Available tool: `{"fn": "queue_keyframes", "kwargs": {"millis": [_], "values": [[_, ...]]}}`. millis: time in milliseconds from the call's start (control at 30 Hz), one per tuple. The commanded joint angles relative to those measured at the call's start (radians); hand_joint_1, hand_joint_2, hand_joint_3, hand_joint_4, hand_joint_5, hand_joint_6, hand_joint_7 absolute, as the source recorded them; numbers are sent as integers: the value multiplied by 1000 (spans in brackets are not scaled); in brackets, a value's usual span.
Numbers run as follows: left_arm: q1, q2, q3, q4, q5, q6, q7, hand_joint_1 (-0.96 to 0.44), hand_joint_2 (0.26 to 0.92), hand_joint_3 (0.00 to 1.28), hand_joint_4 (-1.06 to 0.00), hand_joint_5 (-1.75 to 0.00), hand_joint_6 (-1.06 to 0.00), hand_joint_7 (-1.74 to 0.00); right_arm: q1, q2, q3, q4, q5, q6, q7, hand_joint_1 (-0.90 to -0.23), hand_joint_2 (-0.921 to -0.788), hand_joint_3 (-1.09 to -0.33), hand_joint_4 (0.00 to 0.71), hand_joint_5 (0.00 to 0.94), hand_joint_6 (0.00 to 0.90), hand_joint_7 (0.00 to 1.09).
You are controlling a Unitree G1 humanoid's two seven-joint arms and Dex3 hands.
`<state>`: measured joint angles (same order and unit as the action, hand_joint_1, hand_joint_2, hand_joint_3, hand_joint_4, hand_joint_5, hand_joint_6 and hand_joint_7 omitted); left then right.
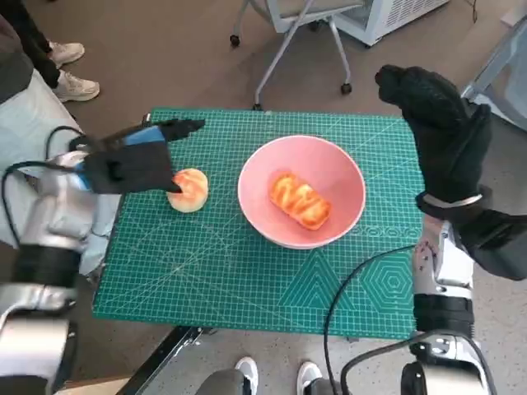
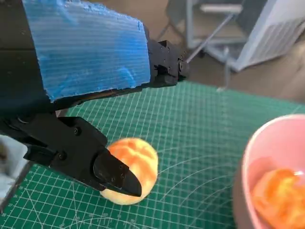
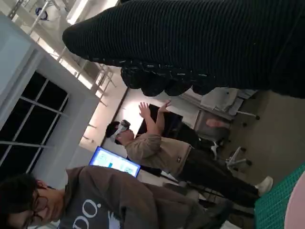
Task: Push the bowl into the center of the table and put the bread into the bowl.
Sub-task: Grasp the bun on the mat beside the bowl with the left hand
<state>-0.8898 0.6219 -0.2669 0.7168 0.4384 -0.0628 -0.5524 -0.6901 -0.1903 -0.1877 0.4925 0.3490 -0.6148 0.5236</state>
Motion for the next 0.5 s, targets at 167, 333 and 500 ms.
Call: {"fn": "queue_keyframes", "kwargs": {"millis": [167,333,500], "values": [[-68,-50,-62,182,56,-12,40,-227,751,2,-46,0,-204,-2,19,-12,-3,-3,2,12,14,-649,-921,-673,191,1,129,331],[-90,-81,-88,286,69,-28,60,-232,753,3,-52,-3,-210,-4,26,-14,-4,-8,-1,8,14,-647,-921,-670,193,2,129,334],[-101,-111,-123,357,94,-17,53,-212,755,3,-82,-12,-233,-12,30,-17,-6,-6,-1,6,16,-649,-921,-668,193,2,129,336]]}}
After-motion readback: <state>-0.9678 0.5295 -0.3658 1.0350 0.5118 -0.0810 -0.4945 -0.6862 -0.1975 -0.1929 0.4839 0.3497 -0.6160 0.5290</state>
